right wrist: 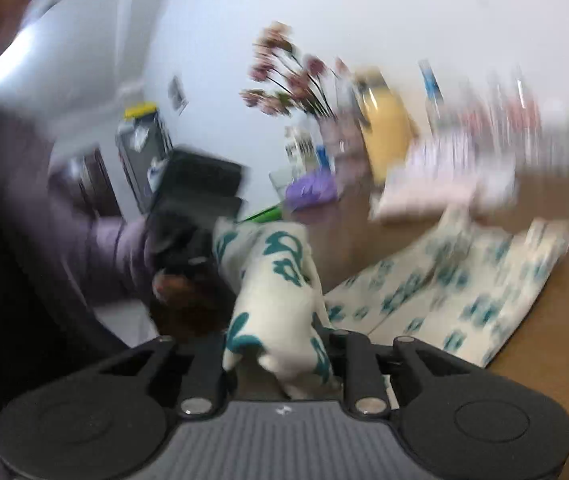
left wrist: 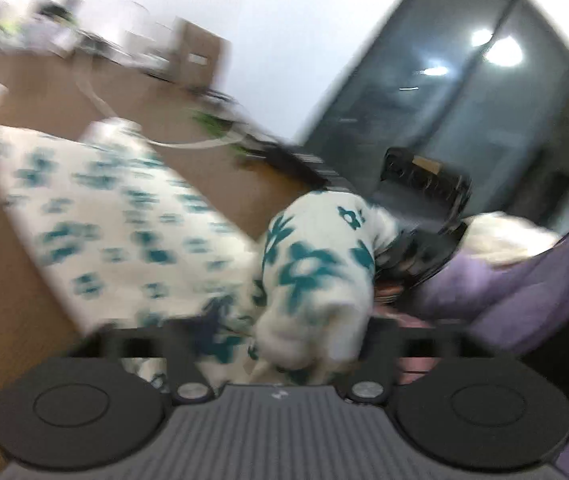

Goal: Fold clothes
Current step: 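Fold the hem end over toward the collar with both grippers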

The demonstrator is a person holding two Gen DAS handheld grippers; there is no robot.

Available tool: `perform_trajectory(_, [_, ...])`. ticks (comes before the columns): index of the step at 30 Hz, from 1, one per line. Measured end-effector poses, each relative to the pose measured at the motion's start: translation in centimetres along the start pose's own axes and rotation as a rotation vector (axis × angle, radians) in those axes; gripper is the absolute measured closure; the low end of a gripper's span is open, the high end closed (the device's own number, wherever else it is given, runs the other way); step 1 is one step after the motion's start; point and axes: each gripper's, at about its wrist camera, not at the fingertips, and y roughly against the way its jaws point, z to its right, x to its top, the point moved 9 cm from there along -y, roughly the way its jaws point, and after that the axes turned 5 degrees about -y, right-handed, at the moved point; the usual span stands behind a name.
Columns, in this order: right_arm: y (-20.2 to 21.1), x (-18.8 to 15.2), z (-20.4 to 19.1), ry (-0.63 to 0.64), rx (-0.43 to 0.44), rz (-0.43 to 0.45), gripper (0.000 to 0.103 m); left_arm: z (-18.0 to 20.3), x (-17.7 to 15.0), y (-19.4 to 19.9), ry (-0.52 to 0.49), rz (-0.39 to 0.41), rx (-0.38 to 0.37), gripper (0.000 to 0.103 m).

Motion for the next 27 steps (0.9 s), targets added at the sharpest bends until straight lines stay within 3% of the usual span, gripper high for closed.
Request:
perform_trajectory(1, [-0.1, 0.1, 0.2, -0.009, 0.022, -0.006, 0.083, 0.5, -0.5, 0.8, -0.059, 0.002, 0.057, 0.001])
perform_trajectory(2, [-0.1, 0.3, 0.5, -0.029, 0.039, -0.011, 0.083, 1.1, -1.1, 1.5, -0.116, 0.005, 0.112, 0.001])
perform_trajectory(4, [-0.1, 0.5, 1.2, -0.076, 0.066, -0.007, 0.083, 1.9, -2.0, 1.8, -0.156, 0.02, 0.142, 0.001])
perform_trajectory(6, [-0.1, 0.9, 1.9, -0.135, 0.092, 0.018, 0.083, 1.9, -2.5, 2.0, -0.071, 0.054, 0.158, 0.002])
perform_trajectory(7, [-0.1, 1.1, 2.3, -0.169, 0.108, 0.032, 0.083, 1.9, -2.7, 2.0, -0.026, 0.069, 0.155, 0.008])
perform_trajectory(8, [-0.1, 1.4, 2.5, -0.194, 0.121, 0.036, 0.083, 1.9, -2.8, 2.1, 0.02, 0.083, 0.151, 0.016])
perform_trajectory(10, [-0.3, 2.2, 3.3, -0.249, 0.137, 0.034, 0.083, 1.4, -3.0, 2.6, 0.133, 0.09, 0.067, 0.073])
perform_trajectory(12, [-1.1, 3.2, 5.4, -0.347, 0.106, 0.032, 0.081, -1.4, -2.4, 2.7, 0.316, 0.088, -0.019, 0.074])
perform_trajectory(13, [-1.4, 3.7, 6.5, -0.397, 0.089, 0.032, 0.081, -2.4, -2.1, 2.8, 0.367, 0.09, -0.012, 0.069])
perform_trajectory(14, [-1.8, 4.1, 7.6, -0.447, 0.072, 0.031, 0.081, -3.2, -1.9, 2.9, 0.385, 0.085, 0.012, 0.062])
perform_trajectory(16, [-2.7, 4.2, 8.8, -0.494, 0.072, 0.022, 0.081, -3.6, -1.6, 3.1, 0.327, 0.074, 0.079, 0.033])
perform_trajectory(17, [-3.2, 4.1, 9.1, -0.502, 0.079, 0.012, 0.081, -3.5, -1.4, 3.3, 0.312, 0.09, 0.075, 0.031])
perform_trajectory(18, [-3.7, 3.7, 9.4, -0.518, 0.078, -0.002, 0.081, -3.5, -1.2, 3.5, 0.297, 0.105, 0.071, 0.031])
perform_trajectory(19, [-4.2, 3.3, 9.8, -0.536, 0.074, -0.018, 0.081, -3.5, -1.0, 3.8, 0.283, 0.12, 0.067, 0.038])
perform_trajectory(20, [-4.6, 2.7, 10.3, -0.556, 0.051, -0.035, 0.081, -3.6, -1.1, 3.5, 0.305, 0.106, 0.072, 0.05])
perform_trajectory(21, [-5.0, 2.1, 10.9, -0.576, 0.023, -0.052, 0.081, -4.0, -1.4, 3.0, 0.319, 0.079, 0.077, 0.073])
perform_trajectory(24, [-3.7, 2.1, 11.0, -0.596, -0.005, -0.006, 0.067, -4.9, -1.6, 2.5, 0.356, 0.063, 0.101, 0.07])
perform_trajectory(26, [-1.8, 2.5, 10.8, -0.579, -0.07, 0.035, 0.043, -5.3, -1.2, 3.4, 0.375, 0.114, 0.123, 0.055])
perform_trajectory(27, [-1.2, 2.4, 10.8, -0.571, -0.113, 0.051, 0.041, -5.4, -0.7, 4.0, 0.381, 0.15, 0.139, 0.047])
